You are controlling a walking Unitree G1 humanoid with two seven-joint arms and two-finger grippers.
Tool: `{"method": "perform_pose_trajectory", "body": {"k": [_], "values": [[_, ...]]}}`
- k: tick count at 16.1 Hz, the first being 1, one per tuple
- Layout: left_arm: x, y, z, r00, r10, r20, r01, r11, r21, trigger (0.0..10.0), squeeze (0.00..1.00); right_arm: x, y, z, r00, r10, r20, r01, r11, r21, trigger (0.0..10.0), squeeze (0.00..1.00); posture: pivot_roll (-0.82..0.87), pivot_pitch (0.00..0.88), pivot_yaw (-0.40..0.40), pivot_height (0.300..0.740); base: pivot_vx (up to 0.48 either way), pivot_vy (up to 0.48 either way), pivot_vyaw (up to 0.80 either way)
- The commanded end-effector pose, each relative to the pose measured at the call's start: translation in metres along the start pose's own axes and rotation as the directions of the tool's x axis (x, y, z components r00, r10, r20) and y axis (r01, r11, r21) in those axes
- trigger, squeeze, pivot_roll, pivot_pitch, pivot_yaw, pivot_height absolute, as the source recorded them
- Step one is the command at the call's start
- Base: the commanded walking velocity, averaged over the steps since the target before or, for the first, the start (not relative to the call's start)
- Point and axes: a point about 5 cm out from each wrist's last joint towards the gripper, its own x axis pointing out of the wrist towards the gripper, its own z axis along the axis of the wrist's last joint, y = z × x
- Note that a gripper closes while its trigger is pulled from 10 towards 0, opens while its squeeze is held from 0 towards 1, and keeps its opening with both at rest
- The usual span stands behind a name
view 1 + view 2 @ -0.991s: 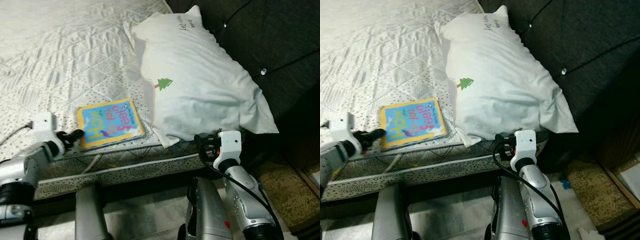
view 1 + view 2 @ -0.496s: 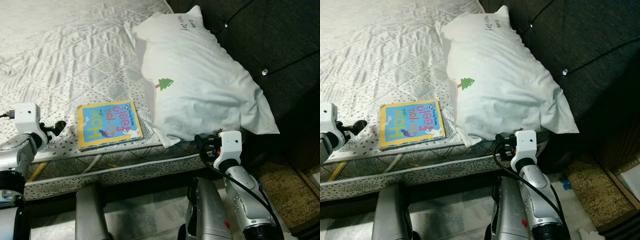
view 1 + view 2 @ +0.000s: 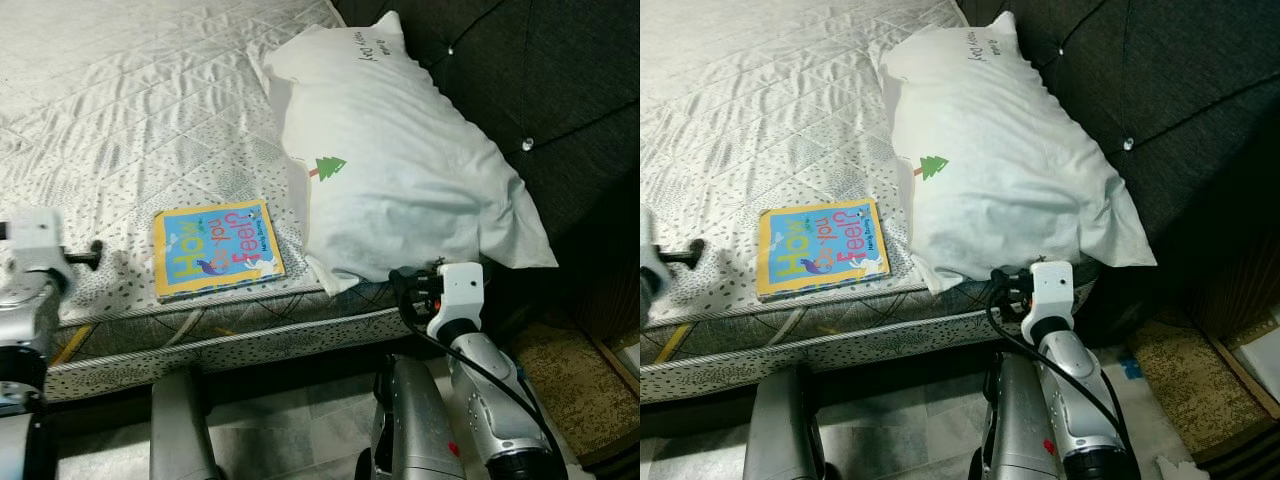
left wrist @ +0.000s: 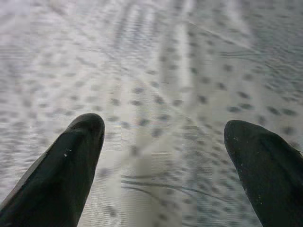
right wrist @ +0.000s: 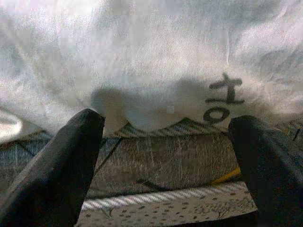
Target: Clean up the room
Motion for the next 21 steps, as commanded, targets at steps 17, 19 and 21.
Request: {"method": "perform_pose_trajectory", "body": {"k": [17,19,21], "values": [[0.011,-0.004,0.051,0.993,0.000,0.122,-0.016,0.991,0.130,10.0,0.00,-0.104,-0.073,0.009,0.983,-0.119,-0.143,0.093,0.980,-0.176,10.0,0.00,-0.18,0.314,-0.139,0.471,0.000,0.000,0.00],[0.013,-0.021,0.055,0.990,-0.077,0.117,0.054,0.980,0.190,10.0,0.00,-0.104,-0.069,0.010,0.984,-0.110,-0.138,0.085,0.981,-0.176,10.0,0.00,-0.18,0.306,-0.137,0.471,0.000,0.000,0.00],[0.014,-0.033,0.054,0.987,-0.125,0.105,0.099,0.971,0.220,10.0,0.00,-0.101,-0.066,0.010,0.986,-0.102,-0.134,0.078,0.982,-0.174,10.0,0.00,-0.18,0.298,-0.135,0.471,0.000,0.000,0.00]]}}
